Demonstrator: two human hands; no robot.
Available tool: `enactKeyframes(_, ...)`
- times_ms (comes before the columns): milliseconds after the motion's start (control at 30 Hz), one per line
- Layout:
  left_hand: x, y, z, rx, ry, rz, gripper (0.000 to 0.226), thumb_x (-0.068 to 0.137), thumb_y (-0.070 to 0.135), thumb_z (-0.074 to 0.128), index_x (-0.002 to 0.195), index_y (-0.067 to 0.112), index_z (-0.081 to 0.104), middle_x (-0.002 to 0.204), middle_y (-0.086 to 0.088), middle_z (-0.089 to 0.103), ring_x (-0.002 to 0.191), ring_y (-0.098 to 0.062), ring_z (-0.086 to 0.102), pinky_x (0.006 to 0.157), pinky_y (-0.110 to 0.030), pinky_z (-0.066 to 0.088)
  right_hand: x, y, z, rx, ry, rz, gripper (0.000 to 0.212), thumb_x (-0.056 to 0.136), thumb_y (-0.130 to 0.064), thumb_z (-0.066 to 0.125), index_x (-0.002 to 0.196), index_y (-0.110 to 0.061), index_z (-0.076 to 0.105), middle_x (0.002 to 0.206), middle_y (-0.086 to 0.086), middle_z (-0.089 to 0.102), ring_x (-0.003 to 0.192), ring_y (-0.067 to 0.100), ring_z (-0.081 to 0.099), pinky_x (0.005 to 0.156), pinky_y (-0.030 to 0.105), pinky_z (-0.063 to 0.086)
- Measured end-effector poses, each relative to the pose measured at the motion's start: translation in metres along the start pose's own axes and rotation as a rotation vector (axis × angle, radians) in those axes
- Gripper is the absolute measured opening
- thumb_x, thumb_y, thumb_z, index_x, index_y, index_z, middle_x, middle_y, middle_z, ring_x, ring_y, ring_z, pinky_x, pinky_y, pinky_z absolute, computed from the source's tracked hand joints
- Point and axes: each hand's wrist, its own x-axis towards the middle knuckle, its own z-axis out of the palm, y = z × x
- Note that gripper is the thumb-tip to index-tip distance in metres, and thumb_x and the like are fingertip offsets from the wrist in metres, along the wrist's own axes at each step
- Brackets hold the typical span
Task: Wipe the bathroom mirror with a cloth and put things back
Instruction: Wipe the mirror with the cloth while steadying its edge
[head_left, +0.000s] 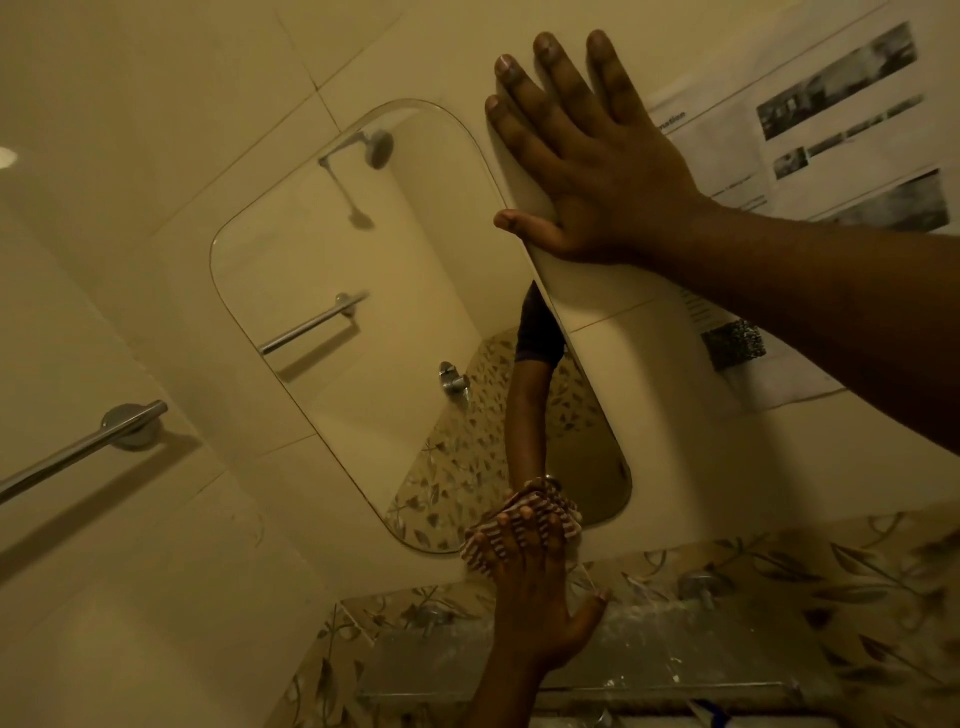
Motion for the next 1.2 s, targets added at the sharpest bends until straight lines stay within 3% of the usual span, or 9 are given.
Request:
enactKeyframes(167, 0.02, 0.024, -0.005, 0.044, 0.069, 0.049, 0.103, 0.096, 0.075, 0.047, 0.169, 0.014, 0.007, 0.176, -0.02, 0.0, 0.162, -0.045, -0.005, 0.126, -0.067, -0.009, -0.001, 0.0, 0.0, -0.008, 0.001, 0.0, 0.095, 0.109, -0.076, 0.017, 0.175, -0.008, 0.007, 0.182, 0.022, 0.004, 0.168, 0.048, 0.006, 0.132, 0.067, 0.003)
enactKeyframes(367, 0.036, 0.037, -0.013, 0.098, 0.136, 0.088, 0.095, 0.098, 0.073, 0.042, 0.17, 0.019, 0.01, 0.177, -0.014, 0.004, 0.163, -0.041, -0.003, 0.121, -0.069, 0.011, 0.001, -0.001, 0.0, -0.024, 0.004, -0.005, 0.096, 0.109, -0.076, 0.018, 0.175, -0.008, 0.009, 0.182, 0.022, 0.006, 0.168, 0.048, 0.008, 0.132, 0.067, 0.005)
enactKeyframes(667, 0.061, 0.037, -0.037, 0.14, 0.228, 0.116, 0.089, 0.099, 0.071, 0.043, 0.17, 0.025, 0.014, 0.178, -0.005, 0.009, 0.164, -0.035, 0.002, 0.126, -0.062, 0.003, 0.001, -0.001, -0.001, -0.055, 0.008, -0.009, 0.096, 0.108, -0.076, 0.019, 0.175, -0.006, 0.011, 0.182, 0.024, 0.007, 0.167, 0.048, 0.008, 0.132, 0.067, 0.004)
enactKeyframes(1200, 0.129, 0.019, -0.123, 0.093, 0.405, 0.039, 0.088, 0.102, 0.071, 0.032, 0.17, 0.02, 0.009, 0.178, -0.011, 0.002, 0.164, -0.036, -0.003, 0.129, -0.06, -0.008, 0.0, -0.003, 0.0, -0.064, 0.018, -0.009, 0.095, 0.108, -0.075, 0.019, 0.175, -0.007, 0.015, 0.182, 0.023, 0.009, 0.168, 0.047, 0.009, 0.134, 0.067, 0.009)
